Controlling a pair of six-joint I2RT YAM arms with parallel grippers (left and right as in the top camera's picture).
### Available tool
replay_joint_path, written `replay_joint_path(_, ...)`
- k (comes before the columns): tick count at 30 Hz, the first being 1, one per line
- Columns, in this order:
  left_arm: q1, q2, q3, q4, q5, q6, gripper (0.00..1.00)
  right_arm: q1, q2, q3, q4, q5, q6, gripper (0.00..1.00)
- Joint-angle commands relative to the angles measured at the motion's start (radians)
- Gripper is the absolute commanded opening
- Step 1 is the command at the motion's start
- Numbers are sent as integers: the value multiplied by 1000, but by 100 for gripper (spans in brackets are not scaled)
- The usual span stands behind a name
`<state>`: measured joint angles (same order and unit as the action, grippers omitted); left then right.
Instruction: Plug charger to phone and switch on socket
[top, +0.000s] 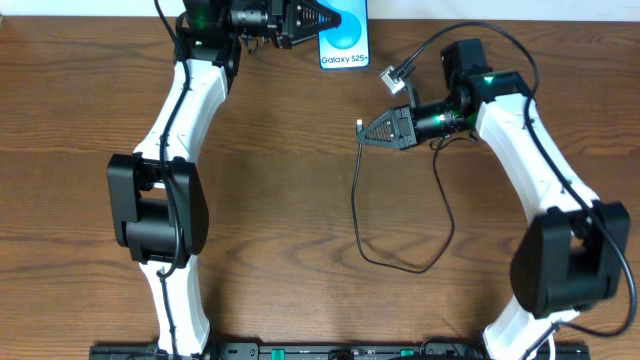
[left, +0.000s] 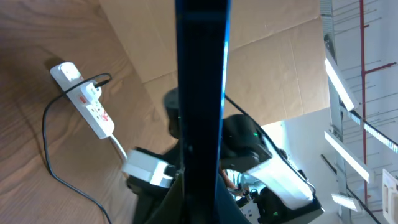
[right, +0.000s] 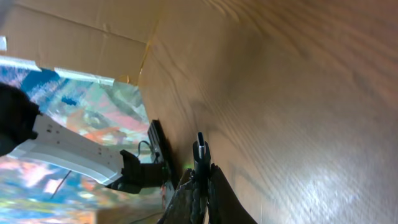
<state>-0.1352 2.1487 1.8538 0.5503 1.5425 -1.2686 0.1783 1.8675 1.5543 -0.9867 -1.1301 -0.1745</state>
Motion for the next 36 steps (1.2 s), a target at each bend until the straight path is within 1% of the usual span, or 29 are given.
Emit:
replay_joint_path(1, -4, -39, 16, 12, -26, -1, 7, 10, -107, 3, 33, -43, -18, 1)
replay_joint_path(3, -10, -39, 16, 12, -32, -1, 7, 10, -129, 3, 64, -41, 19, 1)
replay_joint_path(8, -40, -39, 16, 13, -31, 0, 7, 10, -140, 3, 154, 1, 184, 1)
replay_joint_path(11, -50, -39, 16, 13, -31, 3, 7, 11, -140, 3, 195, -31, 198, 1)
replay_joint_path(14, -51, -39, 16, 13, -24, 7, 7, 10, -140, 3, 243, -35, 257, 1)
replay_joint_path(21, -51, -39, 16, 13, 25, 8, 7, 10, -140, 3, 309, -36, 317, 1)
replay_joint_path(33, -51, -39, 15, 13, 29, 61, 7, 13, -140, 3, 334, -36, 406, 1)
replay_joint_path(36, -51, -39, 15, 13, 29, 64, 7, 19, -140, 3, 341, -36, 406, 1)
